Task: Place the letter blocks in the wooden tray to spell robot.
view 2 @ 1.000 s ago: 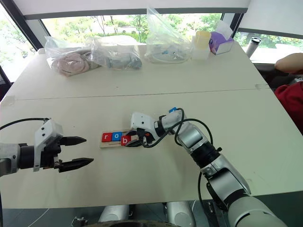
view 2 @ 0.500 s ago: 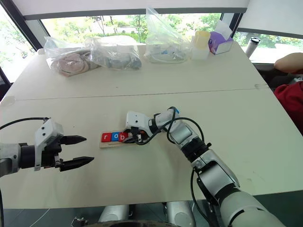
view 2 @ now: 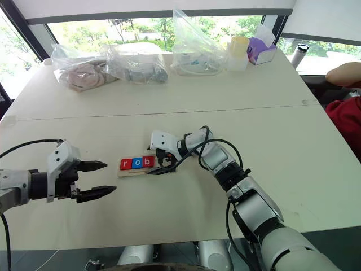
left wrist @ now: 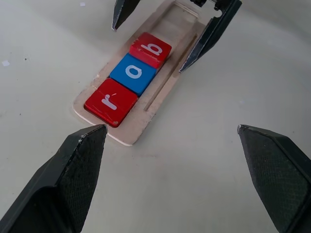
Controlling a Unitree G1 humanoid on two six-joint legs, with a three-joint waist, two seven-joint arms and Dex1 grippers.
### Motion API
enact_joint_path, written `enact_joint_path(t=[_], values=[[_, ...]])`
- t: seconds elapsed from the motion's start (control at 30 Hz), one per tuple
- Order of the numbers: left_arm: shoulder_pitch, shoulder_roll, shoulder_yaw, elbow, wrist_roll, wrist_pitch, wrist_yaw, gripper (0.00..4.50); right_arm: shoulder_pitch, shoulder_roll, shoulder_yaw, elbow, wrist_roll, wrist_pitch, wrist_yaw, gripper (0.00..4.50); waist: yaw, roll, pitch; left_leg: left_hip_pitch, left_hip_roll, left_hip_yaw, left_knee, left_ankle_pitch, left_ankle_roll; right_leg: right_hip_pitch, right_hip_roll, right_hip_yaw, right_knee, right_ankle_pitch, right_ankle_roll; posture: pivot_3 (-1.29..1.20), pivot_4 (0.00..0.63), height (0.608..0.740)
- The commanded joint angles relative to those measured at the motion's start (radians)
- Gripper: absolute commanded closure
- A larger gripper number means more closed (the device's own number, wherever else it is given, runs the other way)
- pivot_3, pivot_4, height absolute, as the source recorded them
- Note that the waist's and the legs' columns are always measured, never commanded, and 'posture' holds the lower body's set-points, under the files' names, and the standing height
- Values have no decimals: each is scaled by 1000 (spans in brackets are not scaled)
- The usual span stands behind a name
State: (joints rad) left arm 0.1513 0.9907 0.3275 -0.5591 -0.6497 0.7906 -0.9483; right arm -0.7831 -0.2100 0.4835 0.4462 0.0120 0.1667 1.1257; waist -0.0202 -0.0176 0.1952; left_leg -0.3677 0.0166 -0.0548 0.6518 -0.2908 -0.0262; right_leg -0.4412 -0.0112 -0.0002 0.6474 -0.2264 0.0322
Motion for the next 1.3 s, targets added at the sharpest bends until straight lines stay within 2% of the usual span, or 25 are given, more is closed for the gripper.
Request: enact_joint_path(t=[0.03, 0.5, 0.83, 1.03, 1.2, 1.3], values=[[-11, -4, -4, 0, 11, -23, 6, 0, -18, 22, -28, -5, 6, -5, -12, 35, 0, 0, 0, 0, 0, 0, 0, 0, 0, 0, 0, 0, 0, 0, 0, 0, 150, 740], [-20, -20, -36, 13, 22, -42, 18, 0, -48, 108, -60, 0, 3, 49, -103, 35, -1, 0, 0, 0, 0, 0, 0, 0, 0, 0, 0, 0, 0, 0, 0, 0, 150, 740], [-21, -30, -47, 18, 34, -50, 20, 0, -52, 76, -35, 43, -66, 9, -109, 35, 0, 0, 0, 0, 0, 0, 0, 0, 0, 0, 0, 0, 0, 0, 0, 0, 150, 740], [-34, -31, -66, 31, 47, -60, 18, 0, -59, 81, -67, 24, -47, 20, -114, 35, -1, 0, 0, 0, 0, 0, 0, 0, 0, 0, 0, 0, 0, 0, 0, 0, 150, 740], [-40, -34, -62, 23, 37, -58, 14, 0, -69, 104, -227, -149, 121, 197, -145, 35, 0, 0, 0, -1, 0, 0, 0, 0, 0, 0, 0, 0, 0, 0, 0, 0, 150, 740], [-71, -48, -34, -2, -27, -33, 10, 0, -42, 63, -379, -361, 244, 396, -226, 35, 5, 0, 0, -2, 0, -1, 0, 0, 0, -1, -1, 0, 0, 0, 0, 0, 150, 740]])
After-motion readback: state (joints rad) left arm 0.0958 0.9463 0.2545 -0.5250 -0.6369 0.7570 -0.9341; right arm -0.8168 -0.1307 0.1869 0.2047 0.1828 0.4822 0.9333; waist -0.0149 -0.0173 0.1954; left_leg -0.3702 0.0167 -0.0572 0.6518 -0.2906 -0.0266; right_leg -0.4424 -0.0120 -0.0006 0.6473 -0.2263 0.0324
